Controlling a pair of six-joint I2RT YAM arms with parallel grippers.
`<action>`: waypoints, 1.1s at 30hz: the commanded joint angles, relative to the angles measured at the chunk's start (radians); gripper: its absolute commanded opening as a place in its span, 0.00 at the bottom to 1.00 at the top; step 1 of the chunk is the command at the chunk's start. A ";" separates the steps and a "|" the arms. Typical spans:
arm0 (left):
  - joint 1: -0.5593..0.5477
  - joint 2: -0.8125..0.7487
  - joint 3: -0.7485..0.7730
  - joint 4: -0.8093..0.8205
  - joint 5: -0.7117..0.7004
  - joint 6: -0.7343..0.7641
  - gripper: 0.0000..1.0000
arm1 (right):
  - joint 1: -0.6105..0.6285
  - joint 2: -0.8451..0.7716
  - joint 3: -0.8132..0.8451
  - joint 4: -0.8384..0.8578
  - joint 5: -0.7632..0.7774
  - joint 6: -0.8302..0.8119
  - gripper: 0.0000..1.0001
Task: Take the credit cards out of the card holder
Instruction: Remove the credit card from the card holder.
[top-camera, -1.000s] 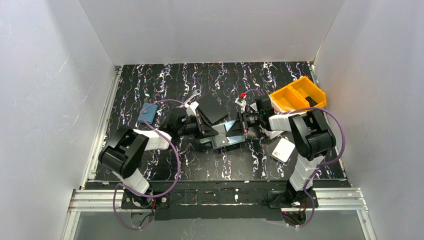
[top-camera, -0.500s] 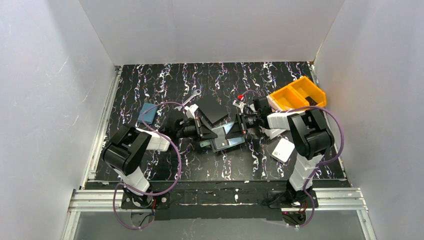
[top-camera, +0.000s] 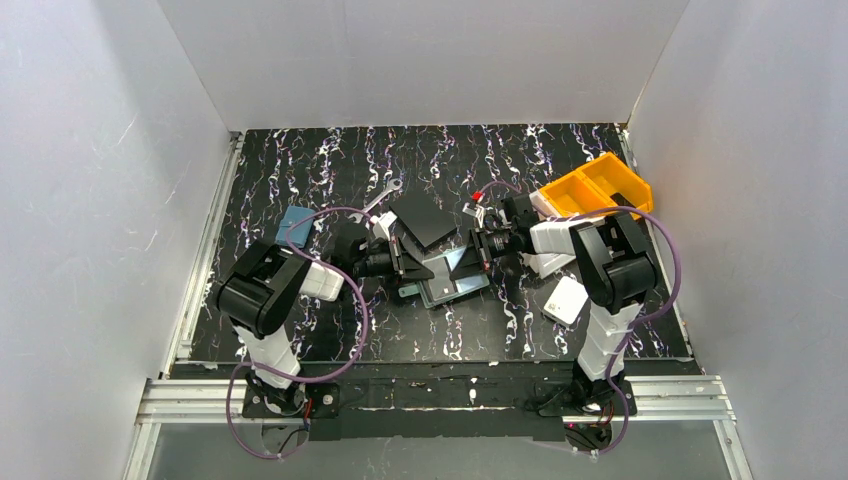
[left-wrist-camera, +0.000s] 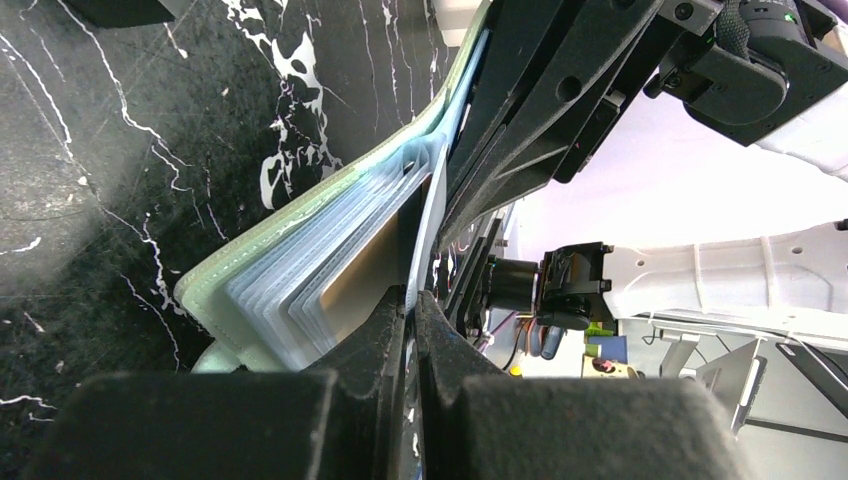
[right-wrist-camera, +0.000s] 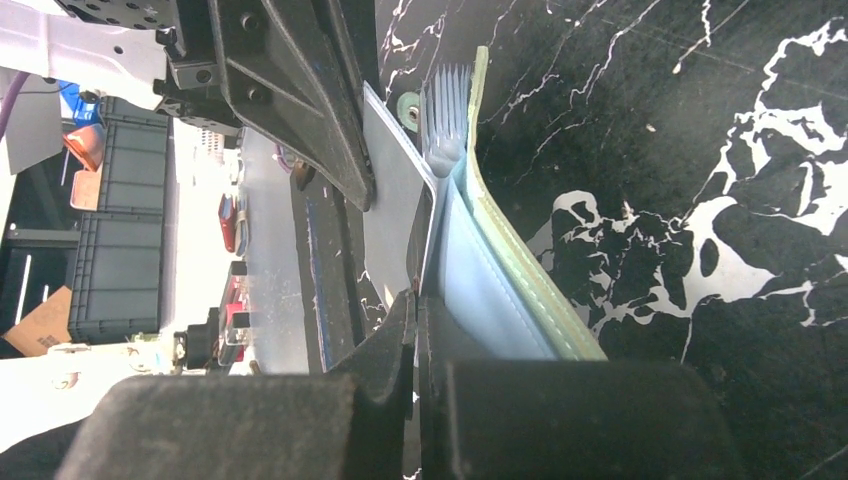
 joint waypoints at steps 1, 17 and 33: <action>0.054 0.017 -0.028 0.003 0.010 0.016 0.00 | -0.029 0.014 0.026 -0.077 0.029 -0.066 0.01; 0.074 0.073 -0.026 0.021 0.048 0.021 0.00 | -0.045 0.010 0.031 -0.093 0.042 -0.078 0.01; 0.078 0.068 -0.042 -0.003 0.025 0.004 0.10 | -0.068 -0.089 0.098 -0.312 0.111 -0.297 0.01</action>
